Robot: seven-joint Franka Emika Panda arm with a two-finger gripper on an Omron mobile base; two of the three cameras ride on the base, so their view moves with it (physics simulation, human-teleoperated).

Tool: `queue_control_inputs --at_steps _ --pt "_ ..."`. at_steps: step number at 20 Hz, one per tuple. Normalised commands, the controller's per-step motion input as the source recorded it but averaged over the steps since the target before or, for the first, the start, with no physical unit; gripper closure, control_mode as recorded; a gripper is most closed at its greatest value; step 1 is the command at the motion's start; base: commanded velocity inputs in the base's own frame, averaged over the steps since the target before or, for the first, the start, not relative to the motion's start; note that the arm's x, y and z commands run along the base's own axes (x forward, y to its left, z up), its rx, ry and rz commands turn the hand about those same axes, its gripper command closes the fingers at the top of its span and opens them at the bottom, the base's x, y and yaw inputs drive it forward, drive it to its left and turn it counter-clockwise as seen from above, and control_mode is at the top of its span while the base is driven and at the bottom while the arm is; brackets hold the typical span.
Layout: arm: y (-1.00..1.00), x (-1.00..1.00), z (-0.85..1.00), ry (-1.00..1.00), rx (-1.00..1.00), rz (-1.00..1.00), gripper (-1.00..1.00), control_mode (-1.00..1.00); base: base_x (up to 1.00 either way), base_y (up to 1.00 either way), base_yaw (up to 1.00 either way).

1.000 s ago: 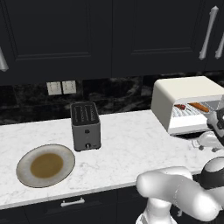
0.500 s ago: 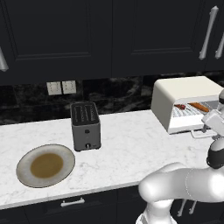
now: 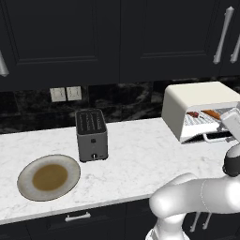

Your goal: Pick up the kebab skewer and baguette bread, and place them inside the toaster oven. Close the toaster oven door and start by setting the timer.

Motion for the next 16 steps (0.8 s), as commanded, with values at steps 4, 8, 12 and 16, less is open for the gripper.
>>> queue_control_inputs --at_steps 4,8,12,16 --pt "1.0 0.82 0.0 -0.31 -0.08 -0.19 -1.0 -1.0 0.0 0.0 0.0" --pt "1.0 0.72 -0.06 -0.25 -0.13 -0.21 -1.0 -1.0 0.0 0.0 0.0" --pt "1.0 0.65 -0.31 -0.21 -0.13 -0.22 -1.0 -1.0 0.0 0.0 0.0" --pt "0.93 0.71 -0.27 -0.15 -0.12 -0.22 -1.0 -1.0 0.0 0.0 0.0"
